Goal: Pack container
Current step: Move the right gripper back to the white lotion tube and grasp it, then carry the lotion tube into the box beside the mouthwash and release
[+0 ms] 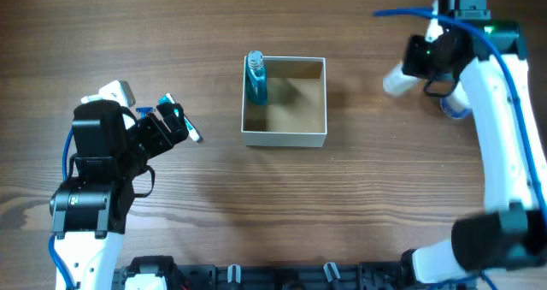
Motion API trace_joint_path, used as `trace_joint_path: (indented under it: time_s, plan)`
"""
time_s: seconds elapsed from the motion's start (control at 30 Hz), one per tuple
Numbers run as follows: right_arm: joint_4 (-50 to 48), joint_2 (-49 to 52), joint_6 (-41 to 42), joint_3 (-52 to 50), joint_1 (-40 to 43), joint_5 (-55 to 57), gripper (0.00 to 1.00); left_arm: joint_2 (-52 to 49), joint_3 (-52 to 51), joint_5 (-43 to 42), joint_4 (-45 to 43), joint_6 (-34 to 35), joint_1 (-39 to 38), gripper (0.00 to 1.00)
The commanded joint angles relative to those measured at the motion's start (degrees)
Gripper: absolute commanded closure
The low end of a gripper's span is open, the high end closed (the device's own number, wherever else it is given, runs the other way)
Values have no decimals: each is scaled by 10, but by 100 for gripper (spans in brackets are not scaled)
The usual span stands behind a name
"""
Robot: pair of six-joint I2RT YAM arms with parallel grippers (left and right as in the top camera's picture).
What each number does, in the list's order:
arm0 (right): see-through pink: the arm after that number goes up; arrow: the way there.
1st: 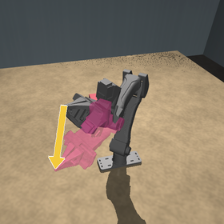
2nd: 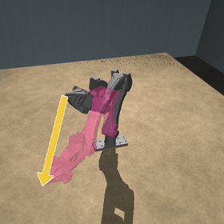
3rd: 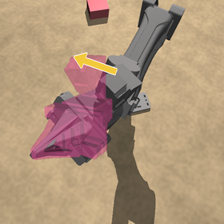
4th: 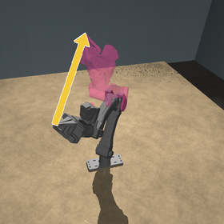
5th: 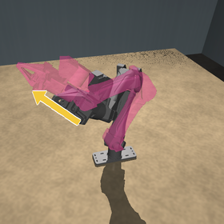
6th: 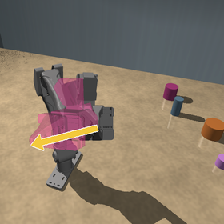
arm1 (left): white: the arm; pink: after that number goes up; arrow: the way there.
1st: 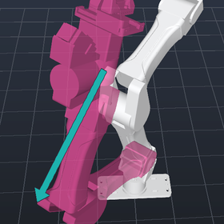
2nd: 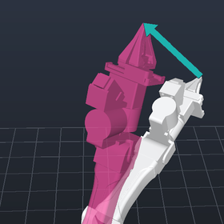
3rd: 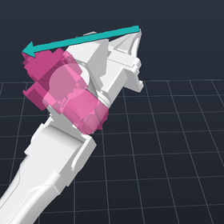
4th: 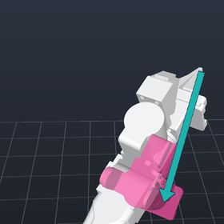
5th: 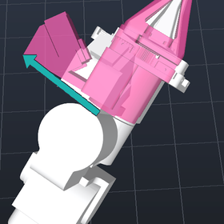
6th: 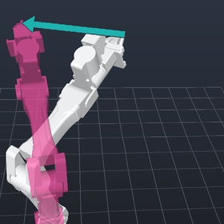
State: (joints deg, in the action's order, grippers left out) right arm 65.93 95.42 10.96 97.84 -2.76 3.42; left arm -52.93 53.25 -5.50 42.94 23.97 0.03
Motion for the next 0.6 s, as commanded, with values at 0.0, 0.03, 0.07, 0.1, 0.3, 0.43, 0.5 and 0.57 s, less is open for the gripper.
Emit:
trace_joint_path:
  time_s: [0.0, 0.03, 0.07, 0.1, 0.3, 0.43, 0.5, 0.57]
  plan:
    - [-3, -68, -3, 79, -79, -16, 96, -1, 11, -6, 0, 5, -3, 0]
    - [0, -71, 5, 92, -106, -16, 96, -1, 11, -7, 0, 5, -3, 0]
    - [2, -71, 16, 103, -127, -14, 96, -1, 11, -7, 0, 5, -3, 0]
    - [2, -71, 25, 110, -147, -14, 96, -1, 11, -7, 0, 5, -3, 0]
    - [-8, -39, 82, 118, -246, -12, 96, -1, 11, -7, 0, 5, -3, 0]
    - [3, 3, 120, 118, -257, 2, 96, -1, 11, -7, 0, 5, -3, 0]
    - [2, 24, 120, 118, -257, 2, 96, -1, 11, -7, 0, 5, -3, 0]
    - [1, 53, 122, 118, -257, 1, 96, -1, 11, -7, 0, 5, -3, 0]
